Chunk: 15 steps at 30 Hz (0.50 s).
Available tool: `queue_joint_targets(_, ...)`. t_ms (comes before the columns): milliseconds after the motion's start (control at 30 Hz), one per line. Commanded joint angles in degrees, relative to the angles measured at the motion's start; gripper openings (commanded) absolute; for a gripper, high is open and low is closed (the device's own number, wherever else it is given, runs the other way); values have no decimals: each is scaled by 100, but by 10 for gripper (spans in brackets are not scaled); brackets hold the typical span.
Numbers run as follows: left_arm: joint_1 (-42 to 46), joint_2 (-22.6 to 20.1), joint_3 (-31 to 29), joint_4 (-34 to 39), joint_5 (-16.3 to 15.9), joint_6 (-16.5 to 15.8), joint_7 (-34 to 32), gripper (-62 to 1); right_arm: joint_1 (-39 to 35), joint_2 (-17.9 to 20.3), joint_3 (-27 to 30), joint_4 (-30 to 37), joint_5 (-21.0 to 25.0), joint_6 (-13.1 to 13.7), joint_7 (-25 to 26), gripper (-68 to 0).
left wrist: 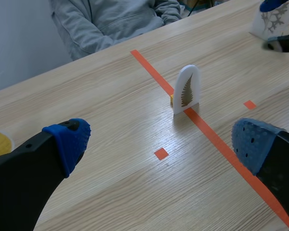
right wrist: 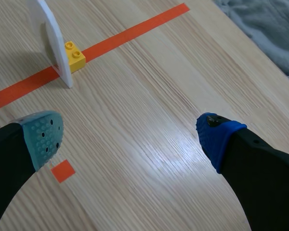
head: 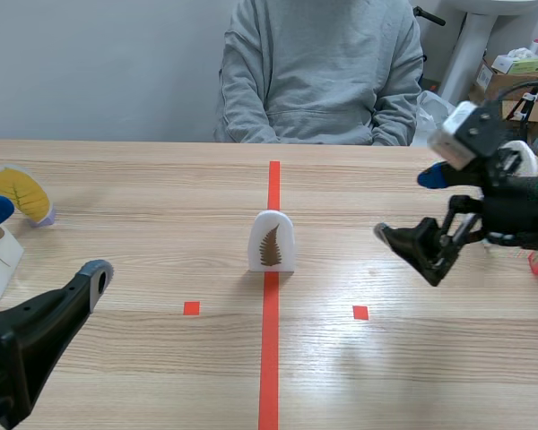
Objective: Do the leaf sorting experiment
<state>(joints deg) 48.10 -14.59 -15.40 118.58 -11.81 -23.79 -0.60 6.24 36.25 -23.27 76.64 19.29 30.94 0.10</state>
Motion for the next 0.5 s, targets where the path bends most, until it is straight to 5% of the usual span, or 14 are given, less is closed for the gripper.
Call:
queue_joint_targets(0,33,13,-9,20,-39,11,-79,14,293,-216,-179,-140,-24,15,94,-110)
queue_joint_targets(200,33,13,-9,20,-39,11,-79,14,1189,-1012,-1084,-1331,-356,-149,398,-110)
queue_joint_targets(467,33,13,-9,20,-39,11,-81,14,1847,-1864,-1582,-2446,-627,-225,651,-110)
